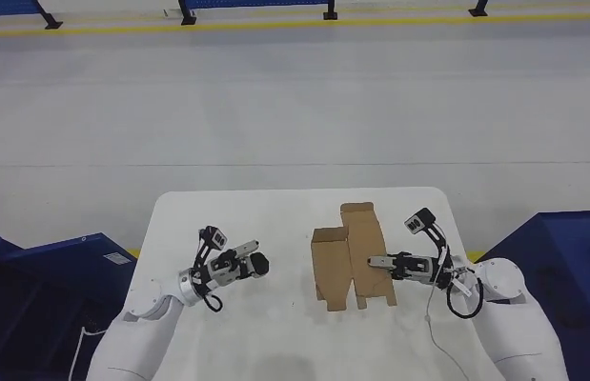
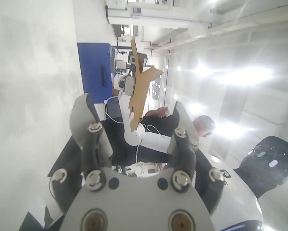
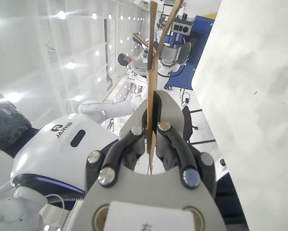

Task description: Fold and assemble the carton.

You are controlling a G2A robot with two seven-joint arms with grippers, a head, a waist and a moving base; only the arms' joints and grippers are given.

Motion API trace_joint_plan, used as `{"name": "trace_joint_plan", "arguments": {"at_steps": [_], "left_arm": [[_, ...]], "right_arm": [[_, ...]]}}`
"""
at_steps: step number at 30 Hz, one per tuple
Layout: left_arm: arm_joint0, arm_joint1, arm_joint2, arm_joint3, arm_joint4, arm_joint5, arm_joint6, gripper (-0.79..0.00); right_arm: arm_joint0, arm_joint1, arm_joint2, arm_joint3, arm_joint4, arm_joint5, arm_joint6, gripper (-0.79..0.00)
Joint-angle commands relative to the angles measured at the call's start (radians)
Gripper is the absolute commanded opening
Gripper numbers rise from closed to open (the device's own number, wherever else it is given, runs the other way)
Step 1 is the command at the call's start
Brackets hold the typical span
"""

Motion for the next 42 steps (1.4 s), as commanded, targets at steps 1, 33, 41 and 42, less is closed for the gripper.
{"name": "trace_joint_plan", "arguments": {"at_steps": [1, 33, 41, 42], "left_arm": [[-0.003, 0.003, -0.011, 0.029, -0.002, 0.003, -0.006, 0.0], [-0.02, 0.001, 0.006, 0.081, 0.033, -0.009, 0.018, 0.0], [-0.02, 0.001, 0.006, 0.081, 0.033, -0.009, 0.018, 0.0], [-0.02, 0.001, 0.006, 0.081, 0.033, -0.009, 0.018, 0.0]], "right_arm": [[0.0, 0.0, 0.0, 0.0, 0.0, 0.0, 0.0, -0.785], [0.054, -0.004, -0.045, -0.705, -0.133, -0.212, -0.361, -0.785], [-0.001, -0.013, -0.076, -0.683, 0.237, -0.095, -0.472, -0.785], [-0.009, -0.016, -0.083, -0.677, 0.37, -0.048, -0.491, -0.785]]}}
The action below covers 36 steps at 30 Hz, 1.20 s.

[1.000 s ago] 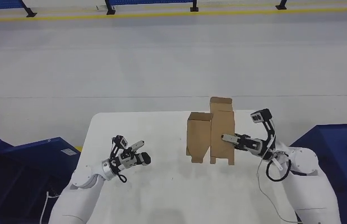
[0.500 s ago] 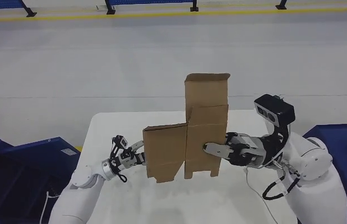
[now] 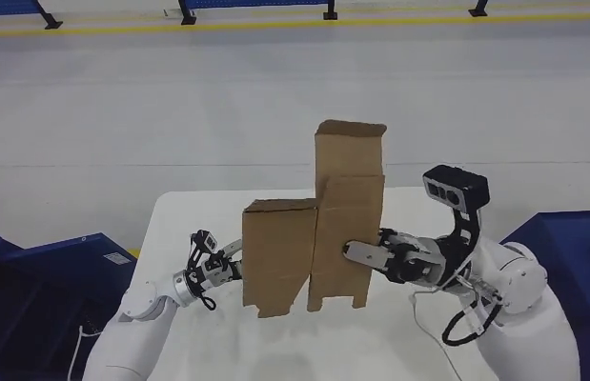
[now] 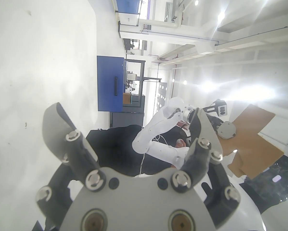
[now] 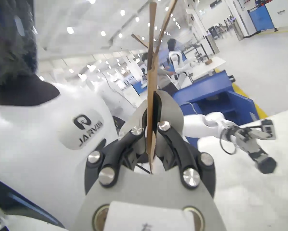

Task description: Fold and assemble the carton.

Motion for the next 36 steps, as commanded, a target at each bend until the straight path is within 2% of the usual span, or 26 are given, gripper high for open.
{"name": "trace_joint_plan", "arguments": {"at_steps": [1, 2, 4, 7, 10, 12, 14, 17, 19, 22, 26, 28, 31, 34, 36], "left_arm": [[0.0, 0.0, 0.0, 0.0, 0.0, 0.0, 0.0, 0.0], [0.0, 0.0, 0.0, 0.0, 0.0, 0.0, 0.0, 0.0], [0.0, 0.0, 0.0, 0.0, 0.0, 0.0, 0.0, 0.0], [0.0, 0.0, 0.0, 0.0, 0.0, 0.0, 0.0, 0.0], [0.0, 0.0, 0.0, 0.0, 0.0, 0.0, 0.0, 0.0], [0.0, 0.0, 0.0, 0.0, 0.0, 0.0, 0.0, 0.0], [0.0, 0.0, 0.0, 0.0, 0.0, 0.0, 0.0, 0.0], [0.0, 0.0, 0.0, 0.0, 0.0, 0.0, 0.0, 0.0], [0.0, 0.0, 0.0, 0.0, 0.0, 0.0, 0.0, 0.0], [0.0, 0.0, 0.0, 0.0, 0.0, 0.0, 0.0, 0.0], [0.0, 0.0, 0.0, 0.0, 0.0, 0.0, 0.0, 0.0], [0.0, 0.0, 0.0, 0.0, 0.0, 0.0, 0.0, 0.0], [0.0, 0.0, 0.0, 0.0, 0.0, 0.0, 0.0, 0.0], [0.0, 0.0, 0.0, 0.0, 0.0, 0.0, 0.0, 0.0], [0.0, 0.0, 0.0, 0.0, 0.0, 0.0, 0.0, 0.0]], "right_arm": [[-0.02, -0.006, -0.019, 0.015, 0.449, 0.113, -0.045, -0.785], [-0.032, -0.009, -0.034, 0.027, 0.588, 0.19, -0.073, -0.785], [-0.055, -0.015, -0.087, 0.052, 0.859, 0.408, -0.14, -0.785], [-0.079, -0.02, -0.155, 0.077, 1.143, 0.665, -0.271, -0.785], [-0.124, -0.023, -0.238, 0.083, 1.469, 0.912, -0.458, -0.785], [-0.151, -0.021, -0.287, 0.071, 1.762, 1.036, -0.624, -0.785], [-0.151, -0.012, -0.303, 0.04, 1.981, 1.118, -0.783, -0.785], [-0.158, 0.006, -0.304, -0.001, 2.254, 1.178, -0.977, -0.785], [-0.156, 0.019, -0.28, -0.019, 2.37, 1.19, -1.074, -0.785], [-0.162, 0.031, -0.242, -0.032, 2.457, 1.188, -1.149, -0.785], [-0.162, 0.037, -0.199, -0.04, 2.447, 1.192, -1.168, -0.785], [-0.154, 0.034, -0.136, -0.033, 2.302, 1.184, -1.116, -0.785], [-0.133, 0.018, -0.049, -0.054, 1.885, 1.099, -0.913, -0.785], [-0.114, 0.001, -0.017, -0.057, 1.38, 0.889, -0.609, -0.785], [-0.111, -0.006, -0.02, -0.03, 1.122, 0.716, -0.414, -0.785]]}}
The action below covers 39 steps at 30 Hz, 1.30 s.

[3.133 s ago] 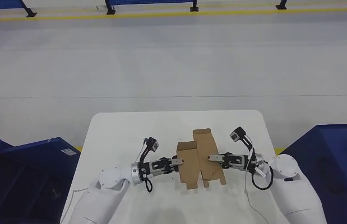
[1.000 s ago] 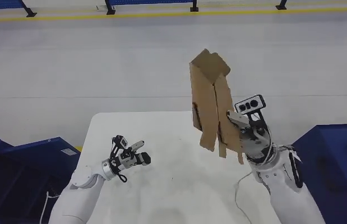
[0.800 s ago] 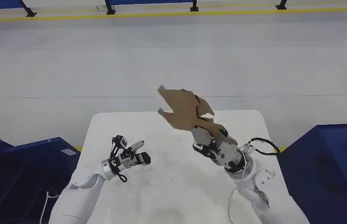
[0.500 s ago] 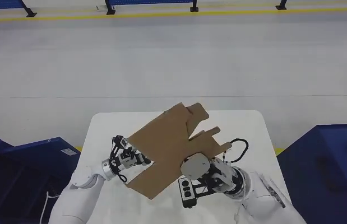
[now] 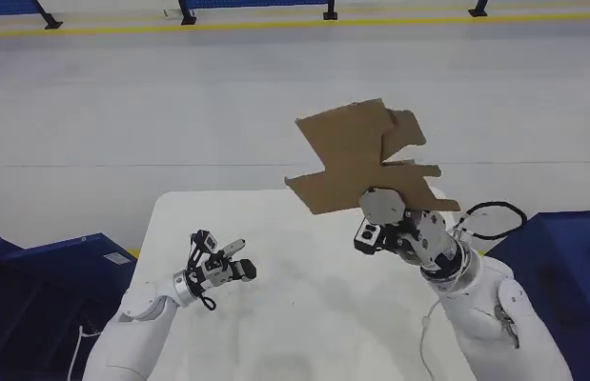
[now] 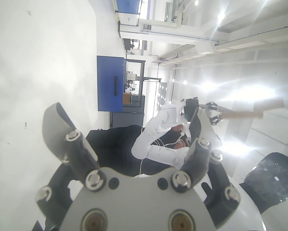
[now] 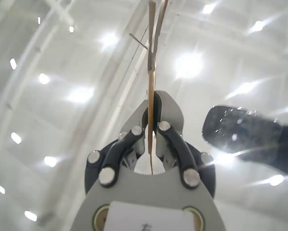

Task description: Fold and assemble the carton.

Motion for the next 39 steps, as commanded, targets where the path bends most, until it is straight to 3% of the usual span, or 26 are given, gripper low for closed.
{"name": "trace_joint_plan", "arguments": {"at_steps": [1, 5, 7, 13, 18, 22, 34, 37, 39], "left_arm": [[0.0, 0.0, 0.0, 0.0, 0.0, 0.0, 0.0, 0.0], [0.0, 0.0, 0.0, 0.0, 0.0, 0.0, 0.0, 0.0], [0.0, 0.0, 0.0, 0.0, 0.0, 0.0, 0.0, 0.0], [0.0, 0.0, 0.0, 0.0, 0.0, 0.0, 0.0, 0.0], [0.0, 0.0, 0.0, 0.0, 0.0, 0.0, 0.0, 0.0], [0.0, 0.0, 0.0, 0.0, 0.0, 0.0, 0.0, 0.0], [0.0, 0.0, 0.0, 0.0, 0.0, 0.0, 0.0, 0.0], [0.0, 0.0, 0.0, 0.0, 0.0, 0.0, 0.0, 0.0], [0.0, 0.0, 0.0, 0.0, 0.0, 0.0, 0.0, 0.0]], "right_arm": [[0.013, -0.004, 0.009, 0.024, -0.448, -0.217, 0.231, -0.785], [0.035, -0.01, 0.045, 0.043, -0.686, -0.48, 0.411, -0.785], [0.047, -0.009, 0.066, 0.032, -0.784, -0.533, 0.458, -0.785], [0.065, 0.008, 0.118, 0.019, -1.352, -0.691, 0.614, -0.785], [0.058, 0.013, 0.087, 0.069, -1.63, -0.77, 0.626, -0.785], [0.045, 0.008, 0.036, 0.098, -1.612, -0.809, 0.594, -0.785], [0.028, 0.005, 0.008, 0.1, -1.586, -0.792, 0.58, -0.785], [0.029, 0.009, 0.072, 0.037, -1.744, -0.854, 0.506, -0.785], [0.041, 0.015, 0.172, -0.016, -1.867, -0.912, 0.465, -0.785]]}}
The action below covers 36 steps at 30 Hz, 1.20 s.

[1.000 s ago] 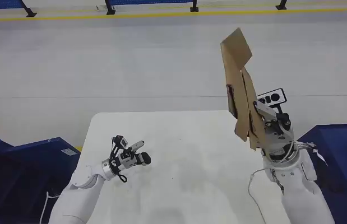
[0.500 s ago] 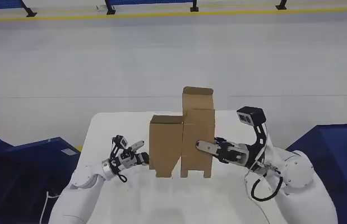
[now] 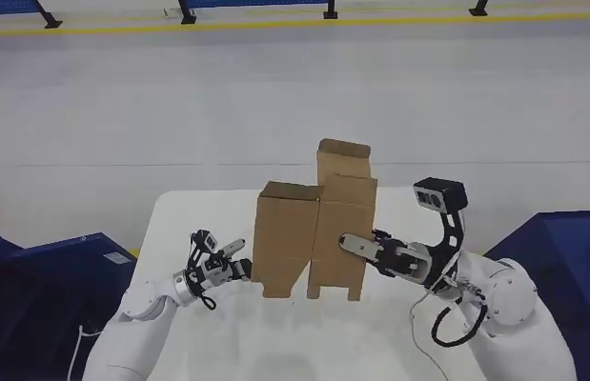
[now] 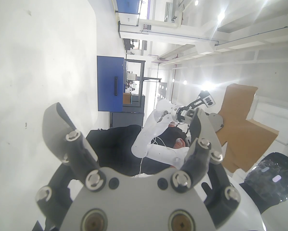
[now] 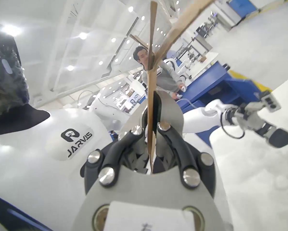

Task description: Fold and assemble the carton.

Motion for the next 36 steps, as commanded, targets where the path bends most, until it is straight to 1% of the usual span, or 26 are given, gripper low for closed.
{"name": "trace_joint_plan", "arguments": {"at_steps": [1, 2, 5, 7, 9, 11, 13, 15, 17, 19, 21, 23, 24, 25, 36], "left_arm": [[0.0, 0.0, 0.0, 0.0, 0.0, 0.0, 0.0, 0.0], [0.0, 0.0, 0.0, 0.0, 0.0, 0.0, 0.0, 0.0], [0.0, 0.0, 0.0, 0.0, 0.0, 0.0, 0.0, 0.0], [0.0, 0.0, 0.0, 0.0, 0.0, 0.0, 0.0, 0.0], [0.0, 0.0, 0.0, 0.0, 0.0, 0.0, 0.0, 0.0], [0.0, 0.0, 0.0, 0.0, 0.0, 0.0, 0.0, 0.0], [0.0, 0.0, 0.0, 0.0, 0.0, 0.0, 0.0, 0.0], [0.0, 0.0, 0.0, 0.0, 0.0, 0.0, 0.0, 0.0], [0.0, 0.0, 0.0, 0.0, 0.0, 0.0, 0.0, 0.0], [0.0, 0.0, 0.0, 0.0, 0.0, 0.0, 0.0, 0.0], [0.0, 0.0, 0.0, 0.0, 0.0, 0.0, 0.0, 0.0], [0.0, 0.0, 0.0, 0.0, 0.0, 0.0, 0.0, 0.0], [0.0, 0.0, 0.0, 0.0, 0.0, 0.0, 0.0, 0.0], [0.0, 0.0, 0.0, 0.0, 0.0, 0.0, 0.0, 0.0], [0.0, 0.0, 0.0, 0.0, 0.0, 0.0, 0.0, 0.0]], "right_arm": [[0.013, 0.007, 0.133, -0.066, -0.246, -0.051, -0.041, -0.785], [0.012, 0.009, 0.189, -0.109, -0.305, -0.069, -0.078, -0.785], [-0.003, 0.014, 0.322, -0.23, -0.479, -0.13, -0.11, -0.785], [0.026, 0.019, 0.368, -0.23, -0.584, -0.243, -0.118, -0.785], [0.075, 0.025, 0.39, -0.23, -0.715, -0.375, -0.119, -0.785], [0.125, 0.03, 0.378, -0.23, -0.854, -0.494, -0.127, -0.785], [0.17, 0.031, 0.347, -0.23, -0.966, -0.572, -0.153, -0.785], [0.249, 0.04, 0.254, -0.23, -1.131, -0.572, -0.195, -0.785], [0.34, 0.056, 0.112, -0.23, -1.336, -0.572, -0.266, -0.785], [0.416, 0.073, -0.048, -0.23, -1.578, -0.572, -0.37, -0.785], [0.475, 0.087, -0.202, -0.23, -1.835, -0.572, -0.502, -0.785], [0.507, 0.095, -0.308, -0.23, -2.09, -0.568, -0.603, -0.785], [0.513, 0.097, -0.363, -0.23, -2.206, -0.549, -0.653, -0.785], [0.512, 0.098, -0.383, -0.23, -2.239, -0.54, -0.672, -0.785], [0.512, 0.098, -0.383, -0.23, -2.239, -0.54, -0.672, -0.785]]}}
